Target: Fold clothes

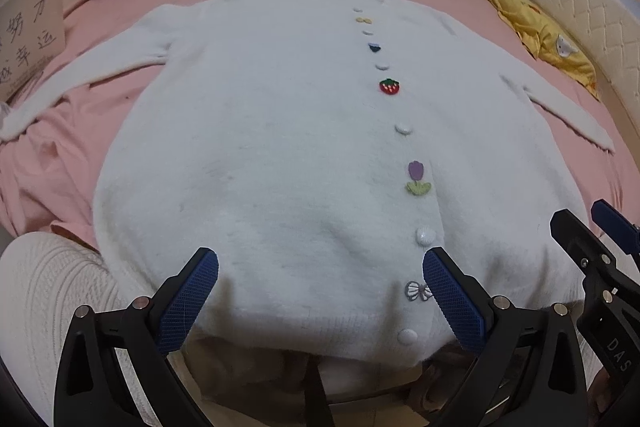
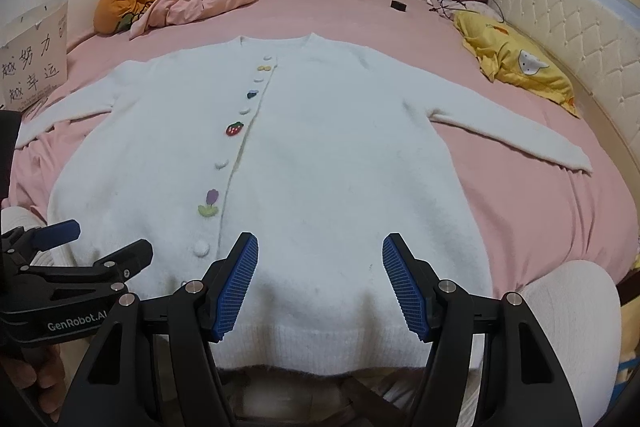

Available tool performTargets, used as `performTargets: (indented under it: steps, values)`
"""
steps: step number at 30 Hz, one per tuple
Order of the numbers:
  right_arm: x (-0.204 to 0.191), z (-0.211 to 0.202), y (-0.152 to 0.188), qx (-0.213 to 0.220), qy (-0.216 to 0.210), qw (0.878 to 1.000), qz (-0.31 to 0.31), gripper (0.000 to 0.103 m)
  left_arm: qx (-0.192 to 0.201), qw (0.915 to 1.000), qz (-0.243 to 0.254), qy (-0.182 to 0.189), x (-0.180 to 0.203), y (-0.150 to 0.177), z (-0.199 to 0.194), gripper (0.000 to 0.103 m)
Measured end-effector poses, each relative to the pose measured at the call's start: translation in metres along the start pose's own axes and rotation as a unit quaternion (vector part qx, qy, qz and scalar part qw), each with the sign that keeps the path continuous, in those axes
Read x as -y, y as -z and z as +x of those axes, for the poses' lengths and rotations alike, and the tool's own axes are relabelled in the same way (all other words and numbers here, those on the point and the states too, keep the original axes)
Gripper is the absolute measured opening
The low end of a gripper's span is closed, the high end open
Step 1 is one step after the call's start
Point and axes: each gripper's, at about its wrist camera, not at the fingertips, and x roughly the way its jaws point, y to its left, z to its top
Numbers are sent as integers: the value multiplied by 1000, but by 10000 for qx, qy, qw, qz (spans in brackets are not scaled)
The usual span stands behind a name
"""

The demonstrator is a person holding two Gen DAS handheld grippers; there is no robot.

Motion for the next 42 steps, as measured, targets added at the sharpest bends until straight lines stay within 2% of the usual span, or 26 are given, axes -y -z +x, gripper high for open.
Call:
performTargets:
  steps: [10,13,16,18,20,21,27,28,32,36,40,42]
  values:
    - [-3,17,2,-261,-91,9996,57,65,-93,9999,-140,23,-1,0,6,103]
    - [-3,25,3,-402,-166,9990,79,65,365,9982,-440,199,-13,-7,-10,103]
    - [-4,33,3,-542,-241,9982,101,65,840,9889,-1073,595,-45,-18,-30,103]
    - [-4,38,4,-636,-291,9975,116,65,1002,9759,-1664,989,-81,-28,-38,103]
    - [-4,44,4,-730,-340,9967,131,65,1153,9568,-2298,1357,-126,-37,-45,103]
    - [-6,47,4,-779,-350,9963,112,65,1232,9471,-2601,1418,-153,-42,-48,103]
    - [-14,63,4,-1069,-346,9937,-16,65,1616,8945,-4019,1107,-322,-59,-50,103]
    - [-16,66,4,-1107,-324,9933,-28,65,1689,8835,-4234,1079,-351,-59,-48,103]
    - [-20,76,2,-1271,-228,9916,-55,65,1802,8434,-4864,1403,-438,-55,-30,103]
    - [-25,84,-2,-1402,-114,9900,-98,65,1716,8044,-5397,1797,-489,-52,0,103]
    - [-33,88,-5,-1467,15,9889,-234,65,1583,7949,-5627,1627,-515,-55,27,103]
    - [-36,90,-6,-1498,73,9883,-281,65,1576,7899,-5687,1664,-527,-56,39,103]
